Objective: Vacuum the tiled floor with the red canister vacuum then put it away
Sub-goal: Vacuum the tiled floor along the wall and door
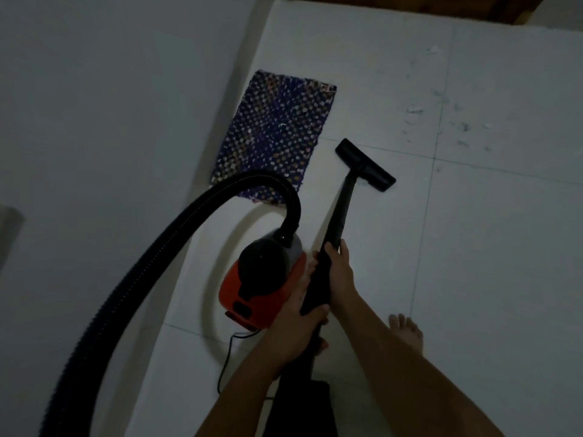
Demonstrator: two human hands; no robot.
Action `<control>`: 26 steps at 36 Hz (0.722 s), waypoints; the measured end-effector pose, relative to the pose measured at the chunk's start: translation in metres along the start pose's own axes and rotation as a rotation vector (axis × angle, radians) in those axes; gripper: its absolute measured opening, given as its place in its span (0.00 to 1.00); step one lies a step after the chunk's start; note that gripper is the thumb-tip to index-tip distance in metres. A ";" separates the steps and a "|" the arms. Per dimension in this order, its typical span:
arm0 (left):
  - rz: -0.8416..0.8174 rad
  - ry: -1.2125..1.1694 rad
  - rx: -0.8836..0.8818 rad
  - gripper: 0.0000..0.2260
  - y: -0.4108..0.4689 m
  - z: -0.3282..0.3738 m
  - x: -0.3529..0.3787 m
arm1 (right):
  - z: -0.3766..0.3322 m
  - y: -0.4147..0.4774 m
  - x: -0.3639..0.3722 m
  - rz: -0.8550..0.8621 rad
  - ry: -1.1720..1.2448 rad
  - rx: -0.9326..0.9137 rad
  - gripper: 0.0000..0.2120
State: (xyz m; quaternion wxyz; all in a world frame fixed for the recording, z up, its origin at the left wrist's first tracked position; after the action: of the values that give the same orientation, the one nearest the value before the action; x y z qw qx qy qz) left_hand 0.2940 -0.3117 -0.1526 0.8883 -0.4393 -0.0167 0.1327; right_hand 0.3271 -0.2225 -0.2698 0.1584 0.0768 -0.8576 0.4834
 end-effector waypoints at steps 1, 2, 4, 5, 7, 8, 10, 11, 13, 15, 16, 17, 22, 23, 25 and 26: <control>-0.002 -0.009 0.000 0.27 -0.002 -0.002 -0.002 | 0.000 -0.001 0.000 0.007 0.006 -0.005 0.23; -0.008 -0.019 -0.005 0.26 -0.004 -0.003 -0.003 | 0.001 -0.002 0.001 0.010 0.016 -0.005 0.22; -0.013 0.000 -0.012 0.24 -0.009 -0.008 -0.004 | 0.004 -0.006 0.000 0.027 -0.003 -0.015 0.21; -0.012 0.040 -0.013 0.23 -0.012 -0.010 -0.003 | 0.006 -0.009 0.000 0.044 -0.017 -0.019 0.20; -0.009 0.130 -0.024 0.22 -0.019 -0.016 -0.001 | 0.009 -0.016 -0.002 0.051 -0.039 -0.034 0.16; -0.008 0.151 -0.039 0.21 -0.023 -0.020 0.000 | 0.009 -0.019 -0.003 0.048 -0.049 -0.039 0.14; -0.023 0.155 -0.054 0.19 -0.033 -0.027 0.005 | 0.011 -0.025 -0.005 0.052 -0.071 -0.037 0.12; -0.020 0.150 -0.049 0.18 -0.039 -0.029 0.007 | 0.012 -0.028 -0.007 0.045 -0.082 -0.034 0.13; -0.021 0.105 -0.026 0.13 -0.048 -0.030 0.011 | 0.013 -0.033 -0.012 0.037 -0.111 -0.030 0.14; -0.039 0.048 -0.003 0.08 -0.056 -0.030 0.019 | 0.015 -0.038 -0.020 0.020 -0.114 -0.025 0.14; -0.039 0.029 0.013 0.09 -0.057 -0.030 0.023 | 0.016 -0.040 -0.024 0.005 -0.104 -0.015 0.14; -0.039 0.017 0.019 0.10 -0.058 -0.031 0.026 | 0.017 -0.042 -0.027 -0.013 -0.088 -0.002 0.13; -0.010 -0.002 0.032 0.09 -0.058 -0.033 0.036 | 0.010 -0.048 -0.033 -0.037 -0.020 -0.015 0.12; -0.005 0.002 0.046 0.11 -0.058 -0.031 0.037 | 0.008 -0.048 -0.032 -0.034 -0.018 -0.020 0.13; -0.002 0.002 0.062 0.13 -0.060 -0.026 0.036 | 0.004 -0.050 -0.029 -0.032 -0.011 -0.024 0.16; 0.002 0.000 0.072 0.13 -0.062 -0.024 0.035 | 0.002 -0.050 -0.027 -0.028 -0.011 -0.028 0.18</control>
State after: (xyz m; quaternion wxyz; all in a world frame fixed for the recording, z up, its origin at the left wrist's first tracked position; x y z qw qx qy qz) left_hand 0.3444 -0.3570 -0.1218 0.9033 -0.4072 -0.0116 0.1342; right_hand 0.3660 -0.2505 -0.2395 0.1615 0.0892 -0.8639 0.4687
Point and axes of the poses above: each hand's wrist, its own y-axis towards the middle knuckle, its own x-axis out of the palm, z = x × y, the point moved 10 cm from there along y, towards the middle knuckle, and after that the axes turned 11 degrees about y, right-handed, at the moved point
